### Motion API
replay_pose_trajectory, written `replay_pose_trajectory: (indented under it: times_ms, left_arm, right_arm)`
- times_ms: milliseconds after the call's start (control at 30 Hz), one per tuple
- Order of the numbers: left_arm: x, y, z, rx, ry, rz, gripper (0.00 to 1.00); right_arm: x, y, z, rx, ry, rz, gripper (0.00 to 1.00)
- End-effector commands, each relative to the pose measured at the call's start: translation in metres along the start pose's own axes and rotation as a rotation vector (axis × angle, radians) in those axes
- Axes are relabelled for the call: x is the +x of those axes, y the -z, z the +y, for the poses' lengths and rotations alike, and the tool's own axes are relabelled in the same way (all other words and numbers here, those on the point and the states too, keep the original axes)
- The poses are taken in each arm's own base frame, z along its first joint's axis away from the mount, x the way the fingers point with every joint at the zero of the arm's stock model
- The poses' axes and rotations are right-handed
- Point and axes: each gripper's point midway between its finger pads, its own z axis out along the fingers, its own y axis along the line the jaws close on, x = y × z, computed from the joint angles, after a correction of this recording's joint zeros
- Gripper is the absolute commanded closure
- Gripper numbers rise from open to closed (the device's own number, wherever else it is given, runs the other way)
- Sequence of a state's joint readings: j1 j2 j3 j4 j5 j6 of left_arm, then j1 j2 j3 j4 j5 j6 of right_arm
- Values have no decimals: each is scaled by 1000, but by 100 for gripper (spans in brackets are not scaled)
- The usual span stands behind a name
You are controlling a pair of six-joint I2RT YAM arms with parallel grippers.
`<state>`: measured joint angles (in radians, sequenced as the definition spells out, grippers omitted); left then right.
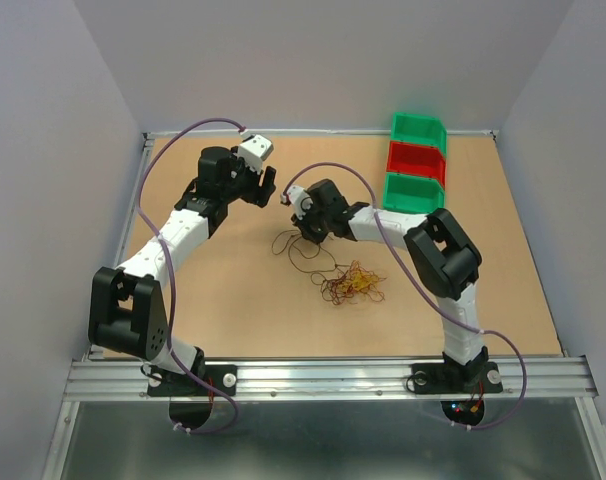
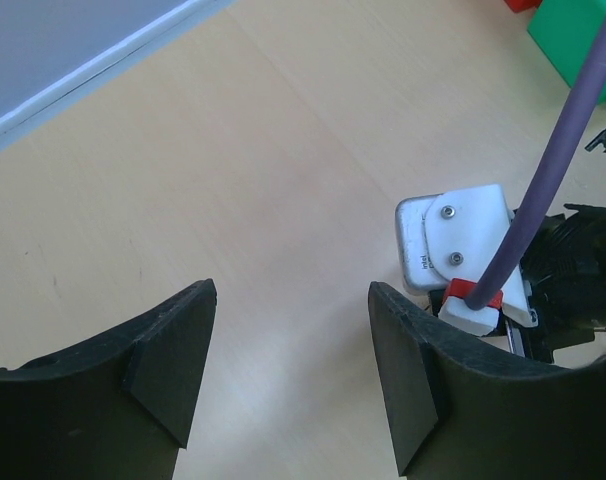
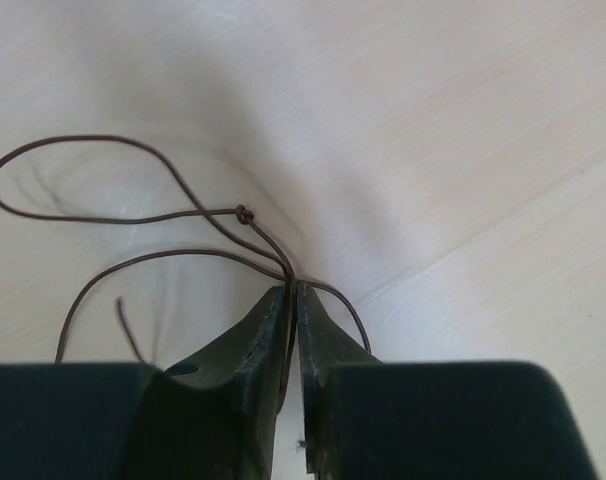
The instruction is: Untangle the cables
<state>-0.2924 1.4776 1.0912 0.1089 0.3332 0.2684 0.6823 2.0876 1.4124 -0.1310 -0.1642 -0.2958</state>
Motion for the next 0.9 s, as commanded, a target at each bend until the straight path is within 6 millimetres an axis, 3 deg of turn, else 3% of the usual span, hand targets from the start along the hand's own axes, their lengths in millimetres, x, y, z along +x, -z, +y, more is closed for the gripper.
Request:
replay_pose_trajectory:
  times_ms: [0, 200, 400, 600, 867]
  left_arm:
    - [-30, 3, 7, -7, -30, -71, 27]
    - [-30, 2, 5, 0, -28, -69, 27]
    - [-31, 3, 4, 3, -32, -71, 27]
    - [-30, 3, 4, 4, -33, -70, 27]
    - [-31, 3, 5, 3, -32, -70, 27]
  right_arm:
    - [2, 17, 6, -22, 15, 10, 75]
    - [1, 29, 9, -16, 12, -5, 39]
    - [-4, 29, 6, -4, 17, -20, 33]
    - [-21, 37, -2, 37, 23, -64, 18]
    - [-22, 16, -4, 17, 55, -51, 11]
